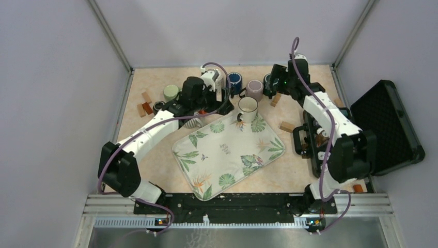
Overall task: Turn the mug right side up
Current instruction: Place the cup on the tray, then turn over the cup at the center of the board.
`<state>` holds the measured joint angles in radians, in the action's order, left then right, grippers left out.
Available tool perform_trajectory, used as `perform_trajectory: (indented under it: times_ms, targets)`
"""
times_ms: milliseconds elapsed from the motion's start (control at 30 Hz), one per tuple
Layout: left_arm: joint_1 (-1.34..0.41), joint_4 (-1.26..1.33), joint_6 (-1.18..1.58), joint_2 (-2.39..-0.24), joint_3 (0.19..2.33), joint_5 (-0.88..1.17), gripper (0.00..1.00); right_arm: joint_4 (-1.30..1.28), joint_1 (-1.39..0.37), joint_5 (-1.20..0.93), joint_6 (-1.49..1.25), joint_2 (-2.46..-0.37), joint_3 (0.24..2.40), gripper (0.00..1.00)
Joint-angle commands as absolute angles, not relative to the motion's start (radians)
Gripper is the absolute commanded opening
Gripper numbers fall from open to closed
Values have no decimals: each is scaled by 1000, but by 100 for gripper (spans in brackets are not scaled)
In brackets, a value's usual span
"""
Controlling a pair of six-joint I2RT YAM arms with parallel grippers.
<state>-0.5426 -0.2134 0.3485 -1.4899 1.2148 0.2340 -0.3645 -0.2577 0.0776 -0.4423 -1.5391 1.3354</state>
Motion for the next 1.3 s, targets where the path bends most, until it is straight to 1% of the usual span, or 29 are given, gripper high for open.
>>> perform_trajectory:
  times_ms: [0, 167, 367, 600, 1067, 1267]
  targets:
    - [-531, -179, 323, -1419, 1179, 284, 98, -344, -229, 95, -333, -1664, 1452, 84]
    - [-512, -168, 321, -1399, 1162, 297, 98, -379, -228, 111, -265, -1843, 1568, 70]
    - [-491, -161, 318, -1386, 1143, 304, 98, -396, -226, 143, -240, -1986, 1658, 54]
    - [-469, -150, 333, -1382, 1132, 334, 98, -404, -225, 182, -234, -2069, 1704, 51]
    - [-446, -132, 354, -1390, 1121, 366, 98, -408, -225, 200, -222, -2164, 1799, 36]
    - [-443, -131, 356, -1394, 1118, 365, 98, -409, -225, 209, -212, -2182, 1810, 32]
